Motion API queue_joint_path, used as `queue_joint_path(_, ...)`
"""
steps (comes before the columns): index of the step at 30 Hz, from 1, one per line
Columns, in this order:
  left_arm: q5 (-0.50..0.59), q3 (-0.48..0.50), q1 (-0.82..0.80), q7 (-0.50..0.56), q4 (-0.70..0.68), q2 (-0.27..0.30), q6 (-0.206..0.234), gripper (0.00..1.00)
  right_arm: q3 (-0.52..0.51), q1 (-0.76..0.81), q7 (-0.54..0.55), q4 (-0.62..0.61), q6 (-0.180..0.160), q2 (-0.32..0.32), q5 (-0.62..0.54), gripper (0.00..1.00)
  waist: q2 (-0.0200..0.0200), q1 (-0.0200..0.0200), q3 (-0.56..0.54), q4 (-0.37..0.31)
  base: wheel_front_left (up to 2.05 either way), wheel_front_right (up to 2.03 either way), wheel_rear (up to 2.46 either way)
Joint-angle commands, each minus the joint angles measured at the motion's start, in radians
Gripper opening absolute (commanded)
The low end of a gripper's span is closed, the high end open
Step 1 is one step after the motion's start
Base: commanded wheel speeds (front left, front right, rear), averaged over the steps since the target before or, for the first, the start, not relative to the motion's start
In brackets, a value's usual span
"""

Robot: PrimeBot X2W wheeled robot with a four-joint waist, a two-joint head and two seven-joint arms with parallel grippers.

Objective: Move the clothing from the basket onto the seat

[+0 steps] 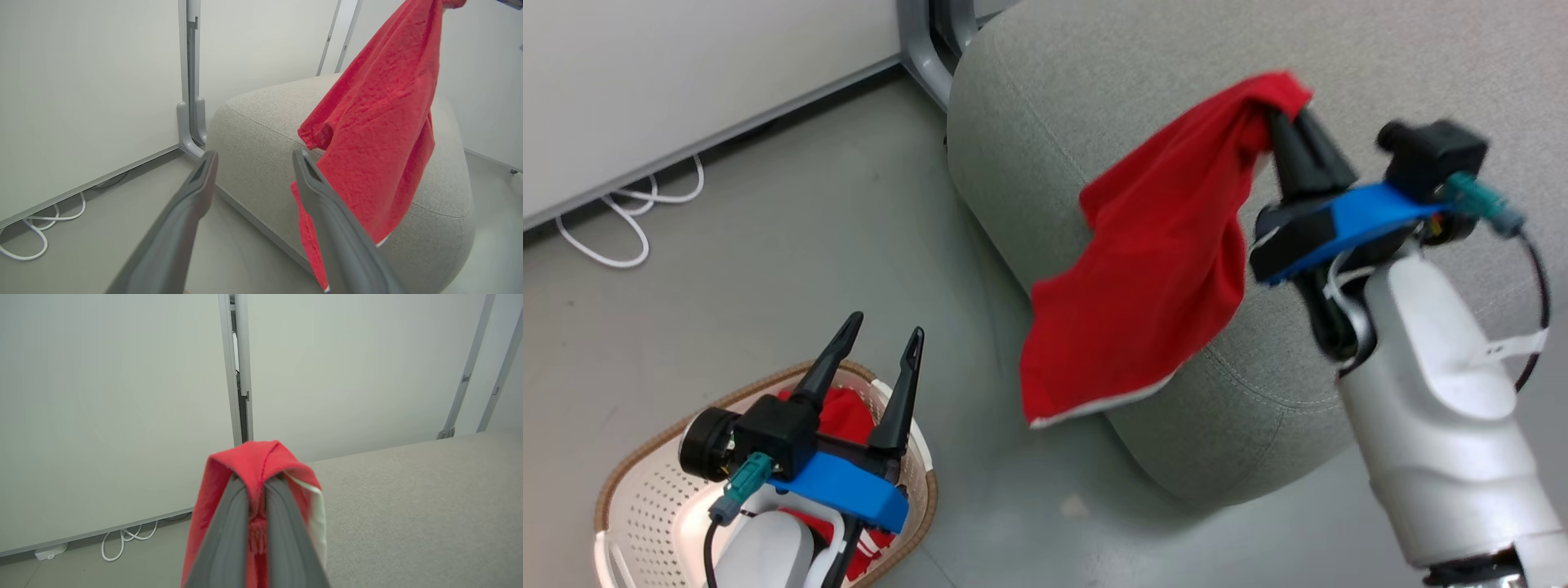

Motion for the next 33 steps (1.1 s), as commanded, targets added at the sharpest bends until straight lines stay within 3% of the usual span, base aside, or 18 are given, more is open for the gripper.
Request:
queue_joint_path(1, 0.005, 0.000, -0.019, -0.003, -0.004, 0.006, -0.001, 1.00, -0.011, -0.027, 0.001, -0.007, 0.000, -0.003, -0.003, 0.00, 0.0000, 0.0000, 0.055, 0.018, 0.00, 0.00, 0.00)
queue_joint_path(5, 0.008, -0.016, -0.069, -0.003, -0.015, 0.028, -0.001, 1.00, -0.121, -0.150, 0.024, -0.026, 0.000, -0.032, -0.017, 0.00, 0.0000, 0.0000, 0.135, 0.041, 0.00, 0.00, 0.00)
queue_joint_path(11, 0.015, -0.042, -0.144, -0.003, -0.039, 0.046, -0.001, 1.00, -0.296, -0.305, 0.060, -0.045, 0.000, -0.135, -0.096, 0.00, 0.0000, 0.0000, 0.250, 0.079, 0.00, 0.00, 0.00)
queue_joint_path(19, 0.031, -0.042, -0.233, -0.003, -0.082, 0.073, -0.001, 1.00, -0.519, -0.396, 0.068, -0.038, 0.000, -0.251, -0.173, 0.00, 0.0000, 0.0000, 0.397, 0.130, 0.00, 0.00, 0.00)
queue_joint_path(24, 0.047, -0.042, -0.275, 0.005, -0.109, 0.097, -0.001, 1.00, -0.603, -0.358, 0.058, 0.002, 0.000, -0.262, -0.187, 0.00, 0.0000, 0.0000, 0.470, 0.146, 0.00, 0.00, 0.00)
queue_joint_path(33, 0.061, -0.048, -0.277, 0.027, -0.148, 0.129, 0.007, 1.00, -0.643, -0.316, 0.004, 0.158, 0.000, -0.231, -0.203, 0.00, 0.0000, 0.0000, 0.519, 0.139, 0.00, 0.00, 0.00)
